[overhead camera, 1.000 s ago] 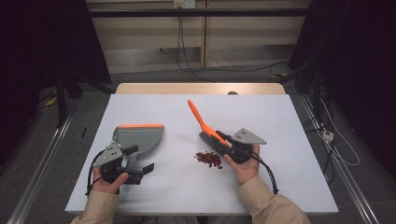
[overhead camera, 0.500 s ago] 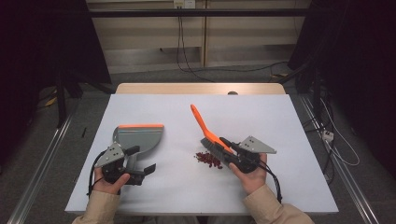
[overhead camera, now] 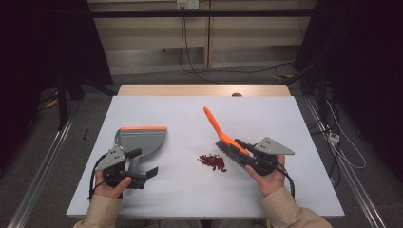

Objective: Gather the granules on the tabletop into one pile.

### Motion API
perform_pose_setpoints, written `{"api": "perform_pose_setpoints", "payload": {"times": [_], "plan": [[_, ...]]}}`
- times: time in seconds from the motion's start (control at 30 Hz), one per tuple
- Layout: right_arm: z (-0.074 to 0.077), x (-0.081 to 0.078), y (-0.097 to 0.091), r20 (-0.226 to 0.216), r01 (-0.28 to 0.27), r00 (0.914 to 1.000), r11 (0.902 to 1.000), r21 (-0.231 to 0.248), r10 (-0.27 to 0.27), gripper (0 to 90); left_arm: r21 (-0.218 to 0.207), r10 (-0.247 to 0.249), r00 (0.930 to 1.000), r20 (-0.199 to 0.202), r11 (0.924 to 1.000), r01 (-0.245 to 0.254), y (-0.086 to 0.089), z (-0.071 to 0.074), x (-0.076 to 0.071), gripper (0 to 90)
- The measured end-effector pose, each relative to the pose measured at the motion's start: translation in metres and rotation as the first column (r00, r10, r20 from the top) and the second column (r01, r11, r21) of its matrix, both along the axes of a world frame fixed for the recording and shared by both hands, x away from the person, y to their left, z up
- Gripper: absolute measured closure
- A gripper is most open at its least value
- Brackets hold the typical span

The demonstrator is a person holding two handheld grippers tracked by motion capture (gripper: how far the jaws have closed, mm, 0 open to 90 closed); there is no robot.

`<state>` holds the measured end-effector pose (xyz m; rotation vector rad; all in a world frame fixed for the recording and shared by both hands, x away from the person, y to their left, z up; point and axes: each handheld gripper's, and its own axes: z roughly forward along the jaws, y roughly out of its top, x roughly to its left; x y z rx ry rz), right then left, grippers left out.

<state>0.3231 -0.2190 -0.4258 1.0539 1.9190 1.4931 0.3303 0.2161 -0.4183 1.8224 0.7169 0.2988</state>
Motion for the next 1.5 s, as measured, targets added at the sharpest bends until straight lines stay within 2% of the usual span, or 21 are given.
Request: {"api": "perform_pose_setpoints", "payload": {"times": [0.07,0.13,0.23,0.3,0.43,0.6,0.73,0.8,0.87,0.93,0.97,1.07,1.17,1.2,1.27,1.33,1.4,1.43,1.47,1.5], "plan": [[-0.001,0.004,-0.011,-0.019,0.035,0.9992,0.9994,-0.007,-0.035,71.1,-0.003,0.002,1.0000,-0.004,1.0000,-0.002,-0.001,0.000,0.001,4.4],[-0.003,0.008,-0.018,-0.026,0.056,0.9981,0.9977,-0.038,-0.057,71.1,0.002,-0.003,1.0000,-0.004,1.0000,0.003,-0.002,-0.001,0.001,4.4],[-0.006,0.011,-0.023,-0.047,0.073,0.9961,0.9958,-0.055,-0.075,71.1,0.001,-0.005,1.0000,-0.008,1.0000,0.005,-0.003,-0.001,0.001,4.4],[-0.009,0.013,-0.023,-0.065,0.072,0.9949,0.9943,-0.078,-0.077,71.0,0.000,-0.004,1.0000,-0.007,1.0000,0.004,-0.002,-0.001,0.001,4.4],[-0.010,0.013,-0.021,-0.084,0.074,0.9932,0.9946,-0.072,-0.080,70.9,0.001,-0.002,1.0000,-0.006,1.0000,0.002,-0.001,-0.001,0.001,4.4],[-0.005,0.014,-0.020,-0.147,0.071,0.9853,0.9917,-0.107,-0.087,69.2,-0.001,-0.003,1.0000,-0.005,1.0000,0.003,-0.001,-0.001,0.001,4.4],[0.002,0.019,-0.015,-0.217,0.059,0.9721,0.9879,-0.143,-0.090,65.4,0.001,-0.004,1.0000,-0.006,1.0000,0.004,-0.002,-0.001,0.001,4.4],[0.007,0.022,-0.012,-0.237,0.071,0.9657,0.9855,-0.154,-0.107,66.9,0.004,-0.007,1.0000,-0.005,1.0000,0.007,-0.002,-0.001,0.001,4.4],[0.011,0.026,-0.008,-0.271,0.070,0.9552,0.9806,-0.183,-0.119,65.6,0.003,-0.006,1.0000,-0.006,1.0000,0.006,-0.002,-0.001,0.001,4.4],[0.013,0.031,-0.004,-0.303,0.062,0.9454,0.9797,-0.191,-0.119,65.0,0.002,-0.004,1.0000,-0.008,1.0000,0.004,-0.002,-0.002,0.001,4.4],[0.014,0.033,-0.002,-0.325,0.055,0.9377,0.9767,-0.207,-0.122,64.9,0.001,-0.003,1.0000,-0.008,1.0000,0.003,-0.002,-0.002,0.001,4.4],[0.014,0.038,0.002,-0.351,0.068,0.9241,0.9688,-0.238,-0.151,66.2,0.001,-0.003,1.0000,-0.006,1.0000,0.003,-0.001,-0.002,0.001,4.4],[0.010,0.041,0.004,-0.390,0.069,0.9046,0.9626,-0.262,-0.171,69.9,0.003,-0.002,1.0000,-0.008,1.0000,0.002,0.000,-0.002,0.001,4.4],[0.009,0.041,0.005,-0.391,0.080,0.9027,0.9630,-0.257,-0.180,70.6,0.003,-0.002,1.0000,-0.009,1.0000,0.002,0.000,-0.002,0.001,4.4],[0.009,0.041,0.005,-0.381,0.083,0.9057,0.9592,-0.270,-0.186,71.1,0.009,-0.003,1.0000,-0.007,1.0000,0.003,0.000,-0.002,0.002,4.5],[0.009,0.040,0.003,-0.378,0.090,0.9069,0.9614,-0.260,-0.187,71.2,0.010,-0.004,1.0000,-0.007,0.9999,0.004,0.000,-0.002,0.002,4.5],[0.009,0.038,0.002,-0.377,0.087,0.9098,0.9682,-0.235,-0.173,71.2,0.005,-0.001,1.0000,-0.006,1.0000,0.001,0.000,-0.002,0.001,4.5],[0.009,0.036,0.002,-0.372,0.083,0.9139,0.9722,-0.219,-0.162,71.2,0.006,-0.001,1.0000,-0.005,1.0000,0.001,0.000,-0.002,0.002,4.4],[0.010,0.033,0.002,-0.361,0.071,0.9218,0.9769,-0.202,-0.141,71.2,0.007,0.000,1.0000,-0.005,1.0000,0.000,0.000,-0.002,0.002,4.4],[0.010,0.029,0.003,-0.361,0.066,0.9231,0.9804,-0.186,-0.131,71.2,0.007,0.000,1.0000,-0.005,1.0000,0.000,0.000,-0.002,0.002,4.4]]}}
